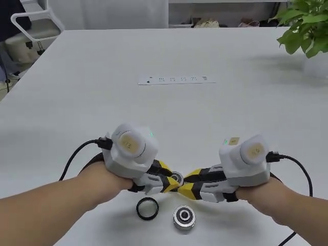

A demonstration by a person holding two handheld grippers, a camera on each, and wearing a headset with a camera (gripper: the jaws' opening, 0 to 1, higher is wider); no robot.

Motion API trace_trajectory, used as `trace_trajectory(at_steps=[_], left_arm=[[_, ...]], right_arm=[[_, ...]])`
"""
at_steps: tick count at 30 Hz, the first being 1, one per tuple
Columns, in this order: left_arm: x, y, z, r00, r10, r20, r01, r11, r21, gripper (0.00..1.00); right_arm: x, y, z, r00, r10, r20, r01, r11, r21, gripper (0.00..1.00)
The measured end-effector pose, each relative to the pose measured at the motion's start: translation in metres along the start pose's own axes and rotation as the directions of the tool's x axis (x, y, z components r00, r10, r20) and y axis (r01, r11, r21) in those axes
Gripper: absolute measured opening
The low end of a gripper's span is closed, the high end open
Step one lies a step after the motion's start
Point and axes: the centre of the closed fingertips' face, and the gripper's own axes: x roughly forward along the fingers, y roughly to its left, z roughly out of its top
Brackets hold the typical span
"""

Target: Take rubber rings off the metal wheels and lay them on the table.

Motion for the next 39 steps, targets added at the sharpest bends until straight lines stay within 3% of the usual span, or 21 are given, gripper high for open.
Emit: trace_trajectory(at_steps=[27,30,35,39], left_arm=[[-0.0005,0.0035,-0.0002,0.9988,0.036,0.032,-0.035,0.999,-0.007,0.07],[-0.0004,0.0036,-0.0002,0.9987,0.036,0.035,-0.036,0.999,-0.011,0.07],[-0.0003,0.0035,-0.0002,0.9986,0.039,0.034,-0.039,0.999,-0.013,0.07],[-0.0002,0.0039,-0.0001,0.9985,0.041,0.036,-0.040,0.999,-0.014,0.07]], right_arm=[[-0.0009,-0.0015,-0.0015,0.9997,-0.022,-0.007,0.022,1.000,0.009,0.10],[-0.0029,-0.0040,-0.0036,0.9998,-0.021,0.004,0.021,0.998,0.056,0.00],[-0.0024,-0.0029,-0.0033,0.9997,-0.022,-0.003,0.023,0.998,0.053,0.00],[-0.0031,-0.0051,-0.0035,0.9996,-0.028,0.004,0.027,0.995,0.099,0.00]])
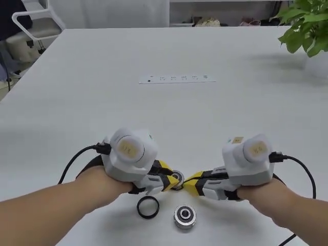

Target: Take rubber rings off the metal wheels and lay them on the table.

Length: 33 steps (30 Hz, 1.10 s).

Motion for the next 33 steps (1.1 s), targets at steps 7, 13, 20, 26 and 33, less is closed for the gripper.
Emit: trace_trajectory(at_steps=[7,13,20,26,33], left_arm=[[0.000,0.000,0.000,1.0000,0.009,0.002,-0.009,1.000,0.001,0.07],[0.000,-0.001,0.000,0.9999,0.014,0.002,-0.014,1.000,-0.002,0.07],[0.000,-0.001,0.000,0.9998,0.022,0.001,-0.022,1.000,-0.006,0.07],[0.000,-0.001,0.000,0.9997,0.026,-0.002,-0.026,1.000,-0.008,0.07],[0.001,-0.001,0.000,0.9995,0.031,-0.004,-0.031,0.999,-0.011,0.07]], right_arm=[[-0.001,-0.003,0.001,0.9999,-0.007,0.011,0.007,0.999,0.050,0.00],[-0.006,-0.009,0.006,0.9980,-0.023,0.060,0.014,0.989,0.146,0.00],[-0.008,-0.007,0.014,0.9950,-0.019,0.098,0.001,0.983,0.184,0.00],[-0.008,-0.006,0.015,0.9940,-0.014,0.109,-0.008,0.980,0.198,0.00],[-0.007,-0.005,0.017,0.9934,-0.007,0.115,-0.018,0.977,0.213,0.00]])
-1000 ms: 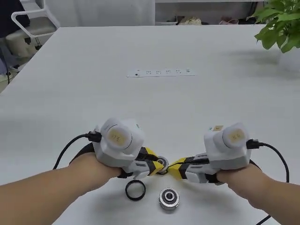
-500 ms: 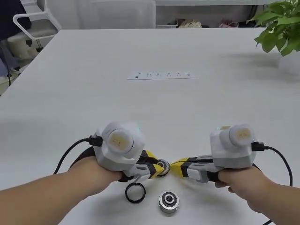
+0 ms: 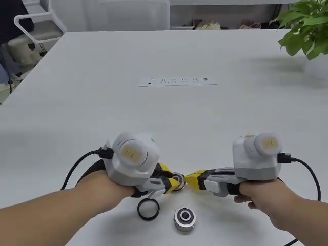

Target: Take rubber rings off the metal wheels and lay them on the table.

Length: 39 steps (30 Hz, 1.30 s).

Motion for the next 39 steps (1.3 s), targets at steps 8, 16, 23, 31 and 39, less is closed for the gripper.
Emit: trace_trajectory(at_steps=[8,16,23,31,39], left_arm=[[0.000,0.000,0.000,1.0000,0.003,-0.004,-0.003,1.000,-0.002,0.07],[0.000,-0.001,0.000,1.0000,-0.001,-0.005,0.001,1.000,-0.002,0.07],[0.000,-0.001,0.000,1.0000,-0.003,-0.001,0.003,1.000,-0.003,0.07],[0.000,-0.002,0.001,1.0000,0.003,0.001,-0.003,1.000,0.008,0.07],[-0.002,0.001,0.001,0.9998,0.020,0.002,-0.020,0.999,0.026,0.11]], right_arm=[[0.000,0.003,0.001,1.0000,0.005,0.000,-0.005,1.000,0.000,0.00],[0.007,0.018,0.005,0.9989,0.045,-0.008,-0.046,0.999,-0.030,0.00],[0.007,0.023,0.012,0.9969,0.074,0.026,-0.073,0.997,-0.034,0.00],[0.004,0.015,0.008,0.9987,0.049,0.018,-0.048,0.998,-0.047,0.00],[0.001,0.012,0.009,0.9988,0.042,0.025,-0.040,0.998,-0.043,0.00]])
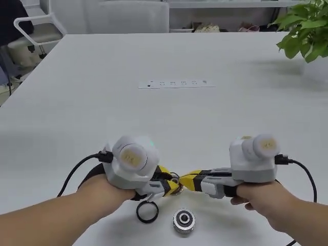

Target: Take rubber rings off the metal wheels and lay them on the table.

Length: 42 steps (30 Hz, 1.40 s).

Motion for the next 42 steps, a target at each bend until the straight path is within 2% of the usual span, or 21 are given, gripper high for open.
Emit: trace_trajectory(at_steps=[7,12,17,29,36,42], left_arm=[[-0.004,-0.008,-0.001,0.9993,-0.037,-0.003,0.037,0.999,0.002,0.17],[-0.011,-0.010,0.004,0.9983,-0.052,0.027,0.053,0.998,-0.039,0.22],[-0.023,-0.010,0.009,0.9972,-0.052,0.053,0.054,0.997,-0.046,0.25],[-0.059,-0.010,0.017,0.9942,-0.033,0.103,0.040,0.997,-0.065,0.36],[-0.083,-0.012,0.023,0.9908,-0.023,0.133,0.031,0.998,-0.056,0.40],[-0.101,-0.010,0.027,0.9863,-0.003,0.165,0.016,0.997,-0.077,0.43]], right_arm=[[-0.002,0.001,0.001,1.0000,0.006,0.005,-0.006,1.000,0.008,0.00],[-0.004,0.001,0.002,0.9998,0.012,0.013,-0.012,1.000,0.016,0.00],[-0.006,0.003,0.005,0.9995,0.021,0.022,-0.022,0.999,0.027,0.00],[-0.008,0.011,0.009,0.9984,0.050,0.027,-0.051,0.998,0.028,0.00],[-0.010,0.014,0.013,0.9976,0.060,0.033,-0.061,0.998,0.031,0.00],[-0.011,0.020,0.019,0.9966,0.072,0.039,-0.074,0.997,0.032,0.00]])
